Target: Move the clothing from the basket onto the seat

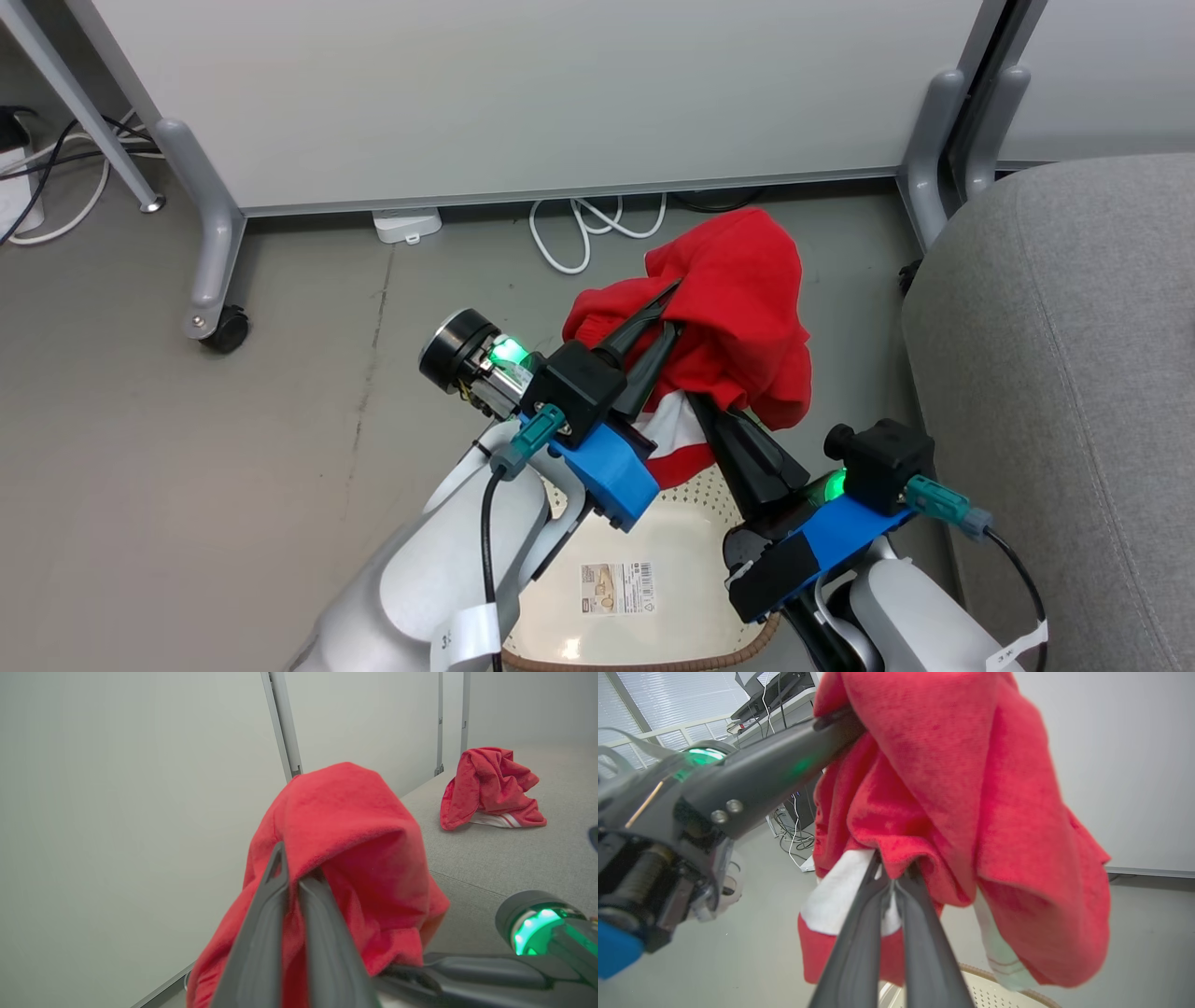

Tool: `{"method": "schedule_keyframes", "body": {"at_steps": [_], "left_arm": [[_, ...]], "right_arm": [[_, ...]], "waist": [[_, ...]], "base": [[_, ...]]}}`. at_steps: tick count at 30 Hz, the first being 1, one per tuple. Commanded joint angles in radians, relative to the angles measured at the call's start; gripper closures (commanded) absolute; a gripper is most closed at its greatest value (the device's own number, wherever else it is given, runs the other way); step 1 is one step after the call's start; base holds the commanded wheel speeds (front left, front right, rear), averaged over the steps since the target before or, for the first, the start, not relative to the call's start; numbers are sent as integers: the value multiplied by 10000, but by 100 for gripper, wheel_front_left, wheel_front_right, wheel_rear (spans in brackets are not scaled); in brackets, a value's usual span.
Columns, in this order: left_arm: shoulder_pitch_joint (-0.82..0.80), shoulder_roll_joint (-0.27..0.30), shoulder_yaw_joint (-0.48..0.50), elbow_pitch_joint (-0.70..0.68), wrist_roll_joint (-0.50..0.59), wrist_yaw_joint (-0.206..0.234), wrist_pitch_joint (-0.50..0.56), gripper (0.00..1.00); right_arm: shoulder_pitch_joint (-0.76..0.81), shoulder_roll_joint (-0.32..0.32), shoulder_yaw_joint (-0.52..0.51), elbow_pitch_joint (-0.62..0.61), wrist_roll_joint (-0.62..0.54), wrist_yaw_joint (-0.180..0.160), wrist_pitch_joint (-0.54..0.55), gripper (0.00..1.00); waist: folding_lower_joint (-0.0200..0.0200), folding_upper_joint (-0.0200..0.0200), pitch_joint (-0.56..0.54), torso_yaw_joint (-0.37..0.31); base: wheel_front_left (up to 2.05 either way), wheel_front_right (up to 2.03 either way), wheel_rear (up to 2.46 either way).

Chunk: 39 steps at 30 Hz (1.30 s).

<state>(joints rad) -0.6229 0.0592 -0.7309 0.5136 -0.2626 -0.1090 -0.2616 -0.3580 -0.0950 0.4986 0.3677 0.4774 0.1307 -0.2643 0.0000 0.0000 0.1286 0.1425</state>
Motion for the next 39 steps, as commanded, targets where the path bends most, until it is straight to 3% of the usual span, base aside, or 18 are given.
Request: {"method": "schedule_keyframes", "body": {"at_steps": [1, 13, 14, 31, 39], "left_arm": [[-18, -10, 43, 6, 62, -41, -51, 100], [66, -30, 226, 61, 81, -58, -51, 97], [55, -37, 228, 75, 64, -63, -51, 0], [60, -63, 463, -36, 311, -13, -51, 0], [132, -6, 625, -152, 435, 26, -49, 0]], "right_arm": [[-15, -26, -15, -32, -32, 1, -1, 100], [-10, -40, -31, -81, -67, 1, 0, 100], [-12, -49, -35, -87, -68, 1, 0, 100], [24, -76, -199, -170, -117, 1, 0, 100], [-107, -133, -757, -439, -473, 1, 0, 100]], "waist": [[0, 0, -5, 1], [0, 0, 30, -6], [0, 0, 37, -4], [0, 0, 82, -117], [0, 0, 354, -541]], "base": [[0, 0, 0], [0, 0, 0], [0, 0, 0], [0, 0, 0], [0, 0, 0]]}}
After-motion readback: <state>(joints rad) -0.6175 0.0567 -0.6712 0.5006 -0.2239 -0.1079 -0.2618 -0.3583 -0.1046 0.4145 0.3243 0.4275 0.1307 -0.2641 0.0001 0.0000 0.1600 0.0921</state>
